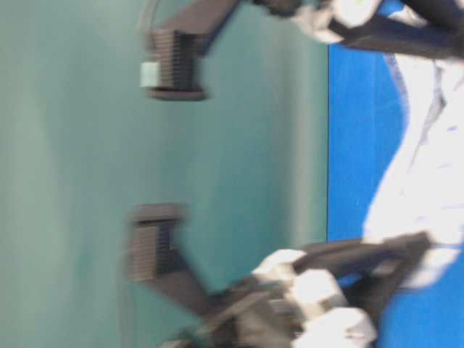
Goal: Lift the towel with both arms.
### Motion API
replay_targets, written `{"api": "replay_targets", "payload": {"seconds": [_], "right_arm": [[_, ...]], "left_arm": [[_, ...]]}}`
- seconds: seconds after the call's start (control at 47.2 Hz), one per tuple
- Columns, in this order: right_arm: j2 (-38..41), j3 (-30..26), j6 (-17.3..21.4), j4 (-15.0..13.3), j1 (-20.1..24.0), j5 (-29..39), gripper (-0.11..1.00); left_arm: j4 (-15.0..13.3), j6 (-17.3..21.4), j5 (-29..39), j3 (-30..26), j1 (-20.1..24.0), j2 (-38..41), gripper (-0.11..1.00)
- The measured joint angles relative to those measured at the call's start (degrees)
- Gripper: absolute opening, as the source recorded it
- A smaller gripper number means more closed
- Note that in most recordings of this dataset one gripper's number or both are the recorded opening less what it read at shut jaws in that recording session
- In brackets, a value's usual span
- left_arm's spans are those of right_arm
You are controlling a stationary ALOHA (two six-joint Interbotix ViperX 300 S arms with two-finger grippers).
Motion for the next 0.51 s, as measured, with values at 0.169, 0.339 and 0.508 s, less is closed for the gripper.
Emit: {"api": "replay_targets", "payload": {"seconds": [0.169,0.339,0.508], "right_arm": [[-6.33,-4.57,-0.53,-1.93,-1.93,8.61,0.05],[-9.67,-10.99,-0.79,-5.36,-4.31,16.52,0.05],[-10.37,-17.75,-0.88,-10.37,-5.45,22.5,0.05]], "left_arm": [[0.0,0.09,6.33,-0.44,1.14,-8.61,0.04],[0.0,0.26,11.16,-1.49,2.11,-16.08,0.04],[0.09,0.44,14.5,-2.9,3.34,-23.2,0.04]]}}
